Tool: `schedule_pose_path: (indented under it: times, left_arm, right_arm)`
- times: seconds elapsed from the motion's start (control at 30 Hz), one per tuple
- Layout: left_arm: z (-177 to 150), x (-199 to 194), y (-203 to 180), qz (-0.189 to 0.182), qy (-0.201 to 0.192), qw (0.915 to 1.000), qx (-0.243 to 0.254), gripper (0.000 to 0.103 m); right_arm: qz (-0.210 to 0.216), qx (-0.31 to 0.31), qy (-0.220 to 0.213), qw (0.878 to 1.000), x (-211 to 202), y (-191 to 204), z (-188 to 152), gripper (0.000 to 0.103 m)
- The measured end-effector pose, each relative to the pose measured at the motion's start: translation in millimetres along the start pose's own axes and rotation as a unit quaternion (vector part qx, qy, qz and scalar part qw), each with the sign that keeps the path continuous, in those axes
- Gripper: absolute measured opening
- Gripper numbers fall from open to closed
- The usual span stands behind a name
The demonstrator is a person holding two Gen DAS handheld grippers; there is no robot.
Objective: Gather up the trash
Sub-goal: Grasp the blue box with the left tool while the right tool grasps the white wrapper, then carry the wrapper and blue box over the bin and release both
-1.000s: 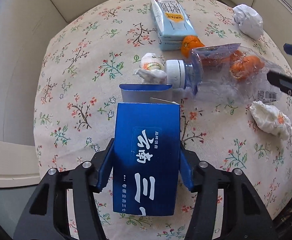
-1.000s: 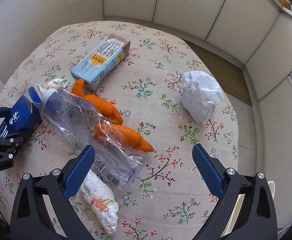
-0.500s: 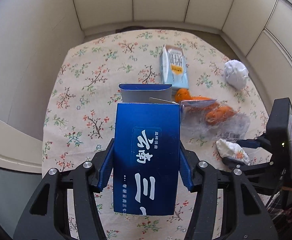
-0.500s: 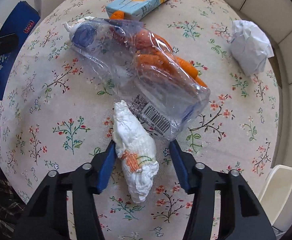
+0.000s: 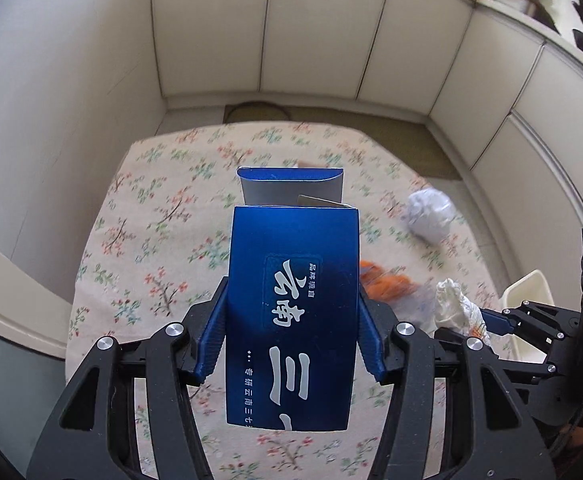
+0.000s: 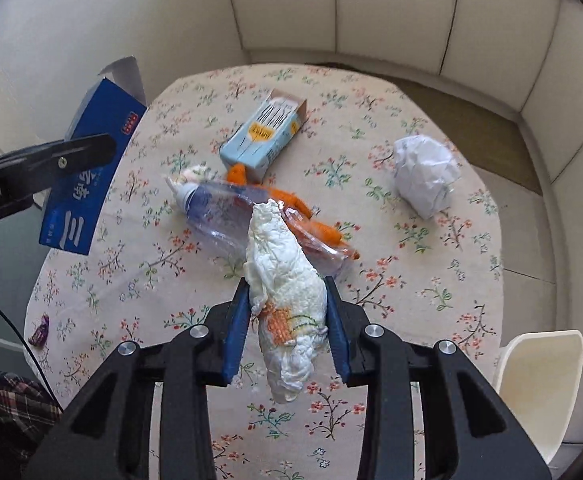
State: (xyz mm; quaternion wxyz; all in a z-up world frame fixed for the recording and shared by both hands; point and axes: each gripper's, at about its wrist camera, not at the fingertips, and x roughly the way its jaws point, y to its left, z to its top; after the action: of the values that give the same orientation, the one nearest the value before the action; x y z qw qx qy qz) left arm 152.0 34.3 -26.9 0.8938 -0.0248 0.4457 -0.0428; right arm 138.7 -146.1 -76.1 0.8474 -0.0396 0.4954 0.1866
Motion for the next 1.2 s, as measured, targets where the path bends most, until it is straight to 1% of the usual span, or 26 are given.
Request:
schedule_pose_path:
  times: [0.07, 0.17, 0.27, 0.43, 0.5, 0.6, 0.73, 0.83, 1.0, 1.2]
  left_arm:
    - [3.5, -5.7, -13.4, 0.005, -0.021, 0.9997, 0.010, 0.054]
    - [8.0, -12.1, -32.2, -0.005, -0.047, 0.9988, 0.016, 0.054]
    - [9.8, -16.4, -51.6, -0.017, -0.067, 0.9973, 0.023, 0.054]
    - [9.4, -21.7, -86.7, -0.031, -0.104, 0.9936, 0.031, 0.054]
    - [8.6, -23.5, -101.7, -0.038, -0.119, 0.9916, 0.034, 0.054]
    - [8.0, -24.8, -121.8, -0.050, -0.129, 0.9895, 0.041, 0.054]
    - [8.2, -21.5, -142.8, -0.061, -0.132, 0.9885, 0.042, 0.054]
    - [8.2, -17.3, -152.9, -0.068, -0.132, 0.9883, 0.037, 0.054]
    - [8.7, -12.1, -172.2, -0.084, -0.126, 0.9881, 0.025, 0.054]
    - [7.3, -10.5, -200.6, -0.103, -0.125, 0.9864, 0.026, 0.054]
  right_arm:
    - [-0.016, 0.015, -0.025, 0.999, -8.3, -12.3, 5.2, 0.035]
    - [-0.044, 0.036, -0.063, 0.996, -28.1, -29.1, 6.3, 0.035]
    - [-0.071, 0.057, -0.104, 0.990, -49.4, -46.9, 3.5, 0.036]
    - [-0.121, 0.093, -0.160, 0.975, -77.0, -69.3, -3.5, 0.036]
    - [-0.142, 0.108, -0.178, 0.968, -87.3, -79.4, -7.8, 0.036]
    - [-0.173, 0.126, -0.197, 0.957, -100.0, -92.6, -14.5, 0.036]
    - [-0.213, 0.147, -0.212, 0.942, -111.9, -111.4, -23.9, 0.036]
    - [-0.236, 0.163, -0.218, 0.933, -118.2, -125.1, -31.3, 0.036]
    - [-0.265, 0.194, -0.215, 0.920, -126.0, -153.2, -46.3, 0.036]
    - [-0.300, 0.228, -0.202, 0.904, -133.4, -184.5, -66.9, 0.036]
